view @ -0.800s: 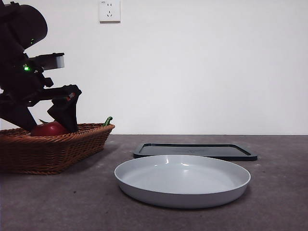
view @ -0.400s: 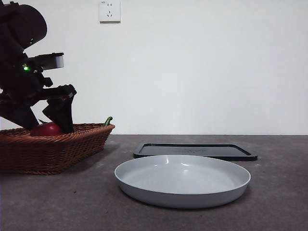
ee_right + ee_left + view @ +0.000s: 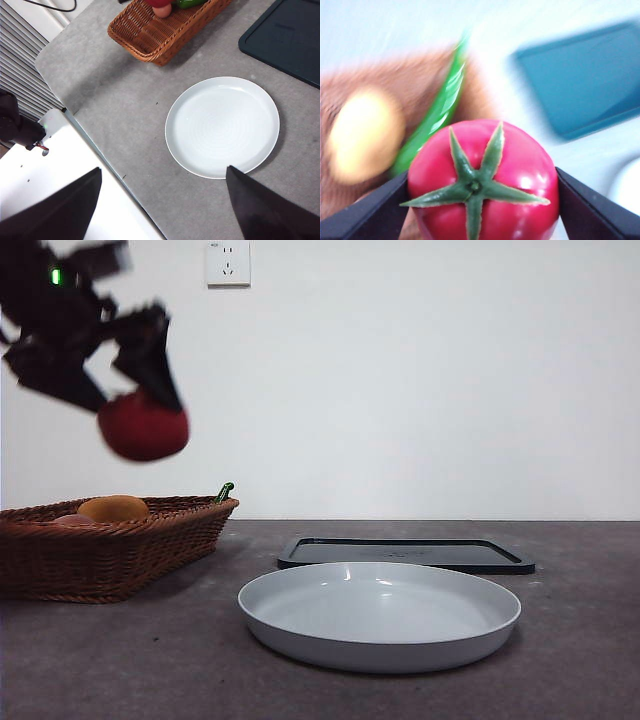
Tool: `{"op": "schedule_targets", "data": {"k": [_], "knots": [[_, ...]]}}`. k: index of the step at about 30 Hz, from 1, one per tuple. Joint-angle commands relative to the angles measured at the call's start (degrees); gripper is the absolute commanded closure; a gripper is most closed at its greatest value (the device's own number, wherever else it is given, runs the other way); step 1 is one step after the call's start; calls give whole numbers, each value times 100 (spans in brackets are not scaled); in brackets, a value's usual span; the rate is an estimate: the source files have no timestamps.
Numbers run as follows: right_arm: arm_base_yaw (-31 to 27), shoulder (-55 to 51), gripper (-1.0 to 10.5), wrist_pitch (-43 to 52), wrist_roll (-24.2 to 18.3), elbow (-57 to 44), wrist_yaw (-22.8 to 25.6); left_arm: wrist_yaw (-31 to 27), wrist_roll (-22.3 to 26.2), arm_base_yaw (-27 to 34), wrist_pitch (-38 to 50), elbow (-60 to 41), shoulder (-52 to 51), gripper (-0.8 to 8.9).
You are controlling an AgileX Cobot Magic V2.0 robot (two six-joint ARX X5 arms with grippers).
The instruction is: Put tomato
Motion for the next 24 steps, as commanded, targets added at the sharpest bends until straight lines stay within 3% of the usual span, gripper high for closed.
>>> {"op": "schedule_targets", "data": {"k": [1,11,24], "knots": [[35,31,551,35,15,94,0,280,-232,-181,-48,114,-177,475],[35,31,551,35,15,94,0,719,-304,-1515,-199,114,-422,475],[35,31,551,33,17,94,11,717,-61,-2522,26,111,957,475]]}}
